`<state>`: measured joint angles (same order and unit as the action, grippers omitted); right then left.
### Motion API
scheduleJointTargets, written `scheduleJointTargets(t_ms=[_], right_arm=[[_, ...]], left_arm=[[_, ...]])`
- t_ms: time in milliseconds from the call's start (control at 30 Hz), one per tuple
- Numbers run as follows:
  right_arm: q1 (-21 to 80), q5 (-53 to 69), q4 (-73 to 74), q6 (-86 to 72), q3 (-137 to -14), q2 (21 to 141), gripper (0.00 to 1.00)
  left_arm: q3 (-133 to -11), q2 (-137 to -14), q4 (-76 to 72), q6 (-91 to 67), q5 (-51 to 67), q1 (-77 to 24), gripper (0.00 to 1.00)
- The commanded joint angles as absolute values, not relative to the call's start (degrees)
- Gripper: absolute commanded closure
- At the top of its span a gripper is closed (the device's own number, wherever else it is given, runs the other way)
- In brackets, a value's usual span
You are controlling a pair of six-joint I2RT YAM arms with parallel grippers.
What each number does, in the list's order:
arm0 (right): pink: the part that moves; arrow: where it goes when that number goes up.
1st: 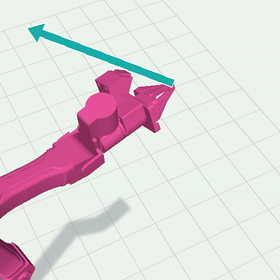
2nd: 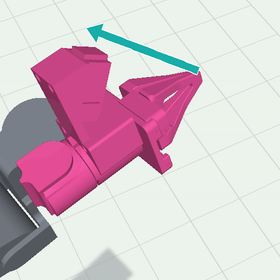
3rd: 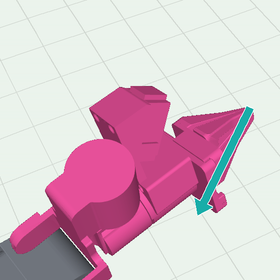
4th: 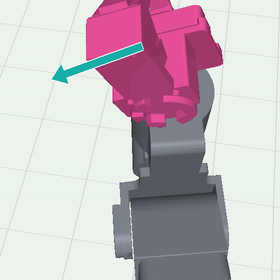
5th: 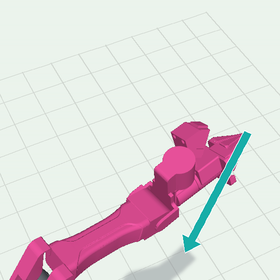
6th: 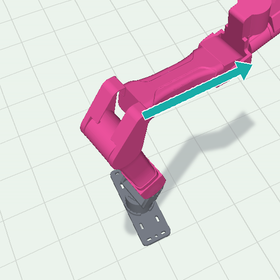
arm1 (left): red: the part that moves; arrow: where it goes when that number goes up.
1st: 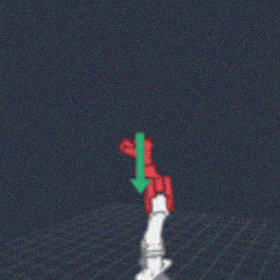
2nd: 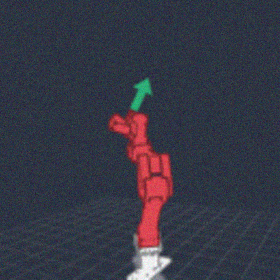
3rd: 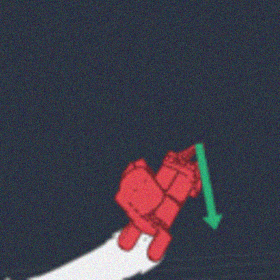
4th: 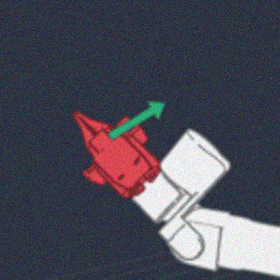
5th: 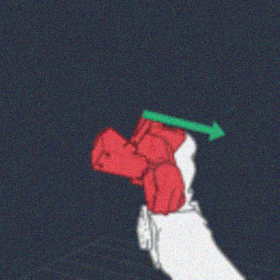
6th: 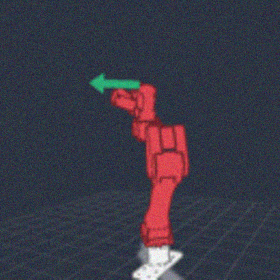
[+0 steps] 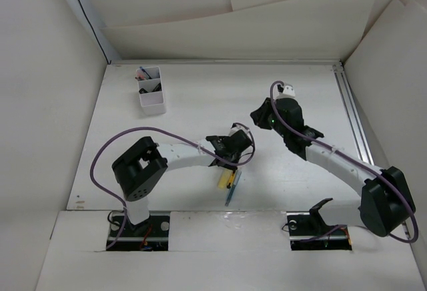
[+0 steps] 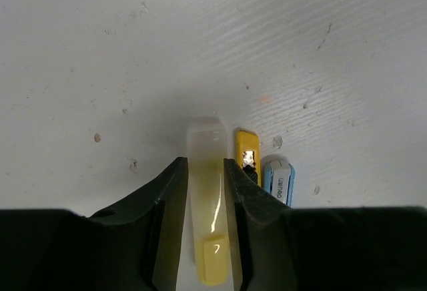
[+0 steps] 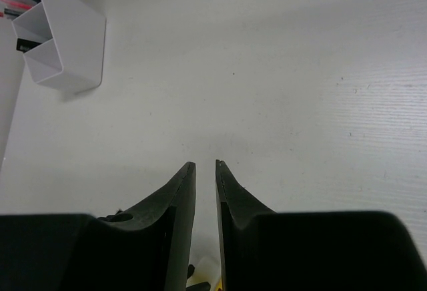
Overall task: Sort the stationery into containers
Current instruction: Pick up the pen from the center of the board.
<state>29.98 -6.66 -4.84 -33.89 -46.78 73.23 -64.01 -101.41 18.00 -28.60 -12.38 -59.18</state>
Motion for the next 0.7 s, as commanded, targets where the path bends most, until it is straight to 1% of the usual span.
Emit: scheduleJointTargets(t_ms=[0,33,133,167,200,233,633,667], right_arm=[[29.5,-6.0,-6.0,-34.0,-48.0,73.8,0.76],[29.5,-6.0,-6.0,-34.0,-48.0,73.8,0.76],[29.5,-6.0,-6.0,-34.0,-48.0,73.8,0.76],[29.5,-6.0,-6.0,-34.0,-48.0,73.8,0.76],[29.5,-6.0,-6.0,-34.0,-48.0,73.8,0.76],[29.5,-5.5,-6.0,-34.0,-48.0,73.8,0.76],[29.5,-5.4,-6.0,-34.0,-48.5,73.8,0.76],[29.5,-5.4,-6.0,-34.0,-48.5,73.8,0.76]], left_arm=[[-63.7,-103.9,20.2,-28.3,-14.9,-59.2,0.75],[-63.7,-103.9,20.2,-28.3,-15.5,-59.2,0.71],[-63.7,-105.2,19.7,-28.3,-15.5,-59.2,0.71],[-64.2,-105.7,19.2,-28.3,-15.5,-59.2,0.68],[-64.2,-105.7,19.2,-28.3,-15.5,-59.2,0.68],[-64.2,-106.3,19.2,-28.3,-15.5,-59.2,0.66],[-67.1,-109.2,18.6,-27.8,-16.7,-59.2,0.65],[-67.1,-109.2,18.1,-27.8,-16.7,-59.2,0.69]])
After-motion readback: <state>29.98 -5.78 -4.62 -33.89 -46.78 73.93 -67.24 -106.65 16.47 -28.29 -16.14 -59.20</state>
